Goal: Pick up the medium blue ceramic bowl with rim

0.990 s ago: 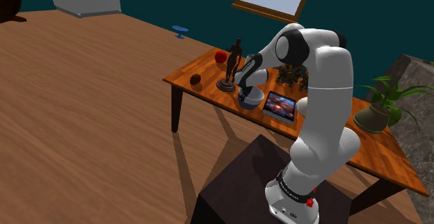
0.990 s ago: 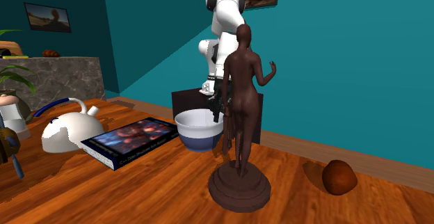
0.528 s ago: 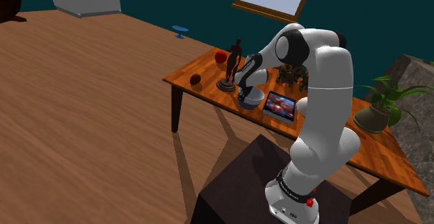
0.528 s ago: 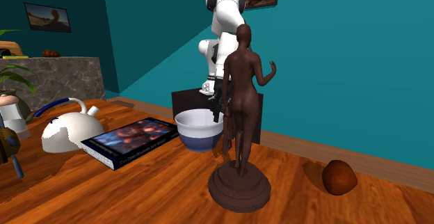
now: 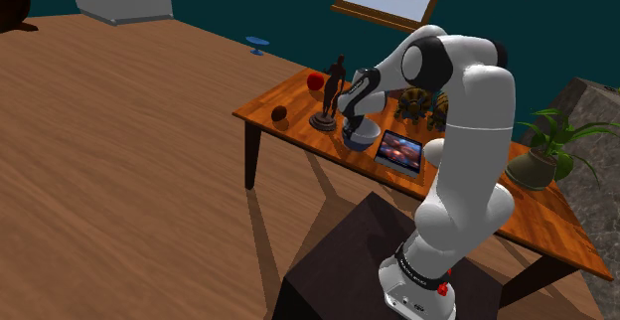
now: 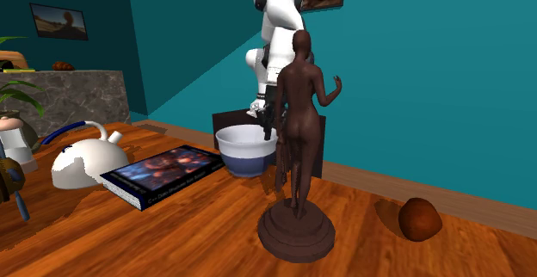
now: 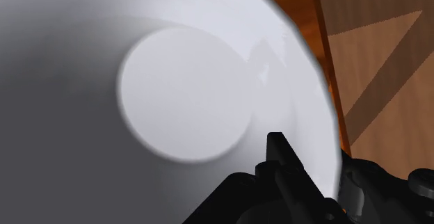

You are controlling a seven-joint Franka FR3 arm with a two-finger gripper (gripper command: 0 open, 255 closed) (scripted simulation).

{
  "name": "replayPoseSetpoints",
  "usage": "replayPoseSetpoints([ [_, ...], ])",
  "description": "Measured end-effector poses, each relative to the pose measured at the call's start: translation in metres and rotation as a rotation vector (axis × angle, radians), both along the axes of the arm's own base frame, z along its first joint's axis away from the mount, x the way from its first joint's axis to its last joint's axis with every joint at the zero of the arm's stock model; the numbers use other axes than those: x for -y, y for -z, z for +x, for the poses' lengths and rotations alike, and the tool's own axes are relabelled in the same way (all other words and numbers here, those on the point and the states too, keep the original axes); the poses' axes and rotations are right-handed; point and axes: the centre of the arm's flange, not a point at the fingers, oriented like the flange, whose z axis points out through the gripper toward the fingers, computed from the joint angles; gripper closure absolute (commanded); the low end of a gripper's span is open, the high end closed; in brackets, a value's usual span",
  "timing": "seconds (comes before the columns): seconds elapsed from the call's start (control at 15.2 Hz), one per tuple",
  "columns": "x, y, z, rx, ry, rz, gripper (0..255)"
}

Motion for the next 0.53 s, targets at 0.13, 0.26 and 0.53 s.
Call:
replayPoseSetpoints([
  [0.13,0.0,-0.01,-0.001,0.0,0.0,0.0,255],
  [0.26,0.0,-0.022,0.0,0.0,0.0,0.0,255],
  [0.53,0.001,-0.039,0.0,0.0,0.0,0.0,255],
])
